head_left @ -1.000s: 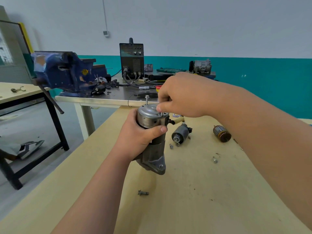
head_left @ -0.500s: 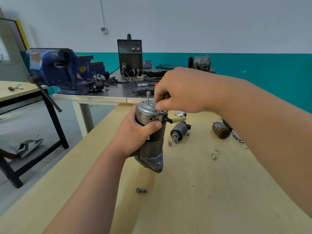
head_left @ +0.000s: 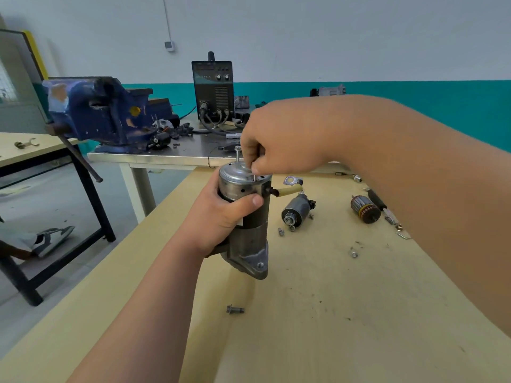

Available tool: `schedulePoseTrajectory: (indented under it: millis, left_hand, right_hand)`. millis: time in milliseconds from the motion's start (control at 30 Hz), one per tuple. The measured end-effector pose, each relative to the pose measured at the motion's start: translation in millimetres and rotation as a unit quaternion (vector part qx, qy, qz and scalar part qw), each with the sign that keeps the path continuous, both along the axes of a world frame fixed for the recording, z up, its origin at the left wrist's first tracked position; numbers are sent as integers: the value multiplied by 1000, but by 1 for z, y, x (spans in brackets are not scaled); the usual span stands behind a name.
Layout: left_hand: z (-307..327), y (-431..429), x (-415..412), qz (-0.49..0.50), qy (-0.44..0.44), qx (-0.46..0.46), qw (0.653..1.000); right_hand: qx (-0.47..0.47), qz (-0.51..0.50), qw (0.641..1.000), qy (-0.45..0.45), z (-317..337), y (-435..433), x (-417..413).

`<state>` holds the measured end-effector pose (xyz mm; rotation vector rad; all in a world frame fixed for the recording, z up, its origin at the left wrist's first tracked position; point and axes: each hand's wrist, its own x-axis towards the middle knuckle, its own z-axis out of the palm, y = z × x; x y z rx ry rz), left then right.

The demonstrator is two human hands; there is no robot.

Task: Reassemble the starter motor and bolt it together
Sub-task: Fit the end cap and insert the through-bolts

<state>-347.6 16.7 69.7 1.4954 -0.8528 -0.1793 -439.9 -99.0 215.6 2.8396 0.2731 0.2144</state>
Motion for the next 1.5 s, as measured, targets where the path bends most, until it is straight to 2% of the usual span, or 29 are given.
schedulePoseTrajectory:
  millis: [100,200,367,500,533,633,667,800,1033,1100,1167,1200,1233,1300,1367,1500]
  left_hand:
    - [1,-1,1,-6,-5,8,1000]
    - [1,-1,1,-11,-3,4,1000]
    - [-1,2,2,-5,8,-7,1000]
    - [-2,0,0,-6,9,-9,1000]
    - [-2,-1,-1,-6,7,-7,1000]
    - [0,-2,-5,-9,-3,3,1000]
    - [0,-2,-5,-8,-7,7,1000]
    - [2,-6,-5,-18,-14,9,1000]
    - [4,-10,-7,-16,-21,8,1000]
    - [4,-11,-9,-16,-25,17,999]
    - [4,-11,-9,-13,-37,20,999]
    - [4,-10,-10,-12,-40,20,999]
    - [3,-9,-10,-11,-41,18,999]
    - [2,-6,-9,-12,-42,14,999]
    - [2,-4,-7,-16,-29,6,999]
    - [1,-1,-2,-21,4,1,1000]
  right_hand:
    - [-44,-14,999,-24,-5,1,3]
    - [-7,-37,999,-32,-4,-1,1]
    - [80,-2,996,38,0,-5,1]
    - [28,-6,1000,7,-4,-5,6]
    - [44,-18,999,9,-2,-8,4]
    - [204,-59,977,-12,10,-23,-4]
    - [217,-55,974,-16,12,-26,-7]
    - [136,-17,989,53,-1,-21,-12]
    - [-27,-30,998,-58,-17,-12,-8]
    - [23,-33,997,-69,-20,-20,-10]
    - [171,-66,978,-95,-22,-50,-16]
    - [206,-108,968,-92,-29,-70,-22]
    - [184,-167,967,-59,-44,-89,-29]
    - [103,-275,954,66,-91,-117,-40]
    - [102,-317,932,145,-137,-127,-46]
    - [147,-305,930,145,-172,-135,-45]
